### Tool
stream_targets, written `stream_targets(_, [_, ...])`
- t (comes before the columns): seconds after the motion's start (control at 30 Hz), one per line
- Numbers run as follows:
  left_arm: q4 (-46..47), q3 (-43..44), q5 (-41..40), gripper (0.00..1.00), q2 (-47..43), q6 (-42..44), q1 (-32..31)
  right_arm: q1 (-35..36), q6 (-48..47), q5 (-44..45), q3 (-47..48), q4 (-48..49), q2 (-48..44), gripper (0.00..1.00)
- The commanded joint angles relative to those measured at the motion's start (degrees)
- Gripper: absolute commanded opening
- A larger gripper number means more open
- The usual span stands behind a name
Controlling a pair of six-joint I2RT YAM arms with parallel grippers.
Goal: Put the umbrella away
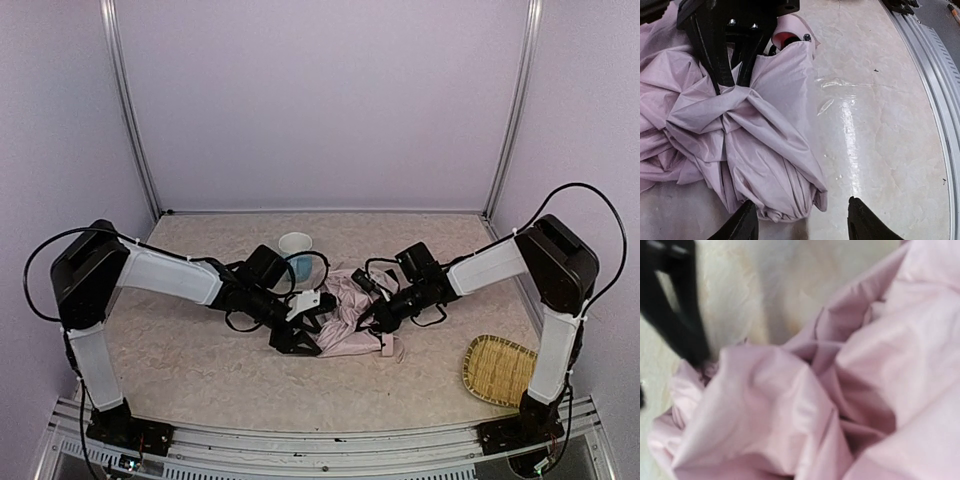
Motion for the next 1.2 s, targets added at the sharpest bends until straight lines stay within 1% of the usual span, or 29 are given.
stream_targets(0.0, [8.5,-5.85,-6.18,0.6,-9.59,-0.46,-1.56,-2.25,2.05,9.58,-1.34,-9.2,5.39,0.0])
stream_targets(0.1, [7.52,-7.51,-9.88,0.61,-13.56,4.68,-4.75,-2.24,2.16,8.58,0.36,-11.95,7.05,0.0])
stream_targets(0.17, [7.62,-8.26,-15.29,0.63,-13.62,8.6,-7.77,-2.27,2.36,7.86,1.09,-13.01,8.08,0.0])
stream_targets(0.23, [8.05,-8.0,-18.74,0.67,-11.52,11.25,-9.85,-2.55,2.84,6.29,2.0,-13.62,9.56,0.0])
stream_targets(0.3, [6.97,-5.36,-20.96,0.71,-8.24,13.03,-10.79,-3.19,3.47,3.86,3.23,-14.08,11.67,0.0])
stream_targets(0.4, [4.62,-1.41,-23.7,0.75,-3.17,16.78,-10.92,-3.81,3.63,0.83,5.67,-14.94,14.74,0.0])
stream_targets(0.5, [2.1,2.02,-25.97,0.76,0.6,19.23,-9.96,-4.03,3.91,-1.36,6.75,-14.63,16.42,0.0])
stream_targets(0.57, [1.53,3.4,-26.46,0.77,2.32,19.72,-8.97,-4.01,3.85,-2.29,7.42,-14.64,17.19,0.0])
stream_targets(0.67, [1.95,3.68,-26.25,0.77,2.62,20.15,-8.07,-4.03,3.41,-3.06,7.85,-15.14,18.17,0.0])
stream_targets(0.73, [1.32,3.74,-24.46,0.78,0.7,19.76,-8.52,-4.02,3.15,-2.95,7.88,-15.61,18.47,0.0])
stream_targets(0.8, [1.15,3.02,-20.51,0.78,-3.42,19.73,-9.32,-4.11,3.1,-2.8,7.7,-15.59,18.61,0.0])
stream_targets(0.87, [3.2,0.87,-16.85,0.79,-7.04,20.25,-9.66,-4.12,3.27,-2.71,7.67,-15.49,18.76,0.0])
stream_targets(0.93, [5.73,-1.06,-16.41,0.8,-8.02,20.29,-9.21,-4.12,3.51,-3.03,7.72,-15.3,18.93,0.0])
stream_targets(0.97, [5.78,-0.92,-17.19,0.79,-6.9,20.15,-8.68,-4.12,3.66,-3.28,7.86,-15.07,19.03,0.0])
stream_targets(1.03, [2.5,2.25,-18.9,0.77,-2.63,18.48,-7.53,-4.12,4.03,-4.09,8.02,-14.68,19.15,0.0])
stream_targets(1.1, [-2.12,6.12,-17.08,0.77,0.84,17.78,-6.27,-4.12,4.49,-4.47,8.16,-14.36,19.27,0.0])
stream_targets(1.17, [-2.49,7.42,-15.75,0.78,2.91,17.21,-5.51,-4.12,5.11,-4.75,8.23,-13.71,19.31,0.0])
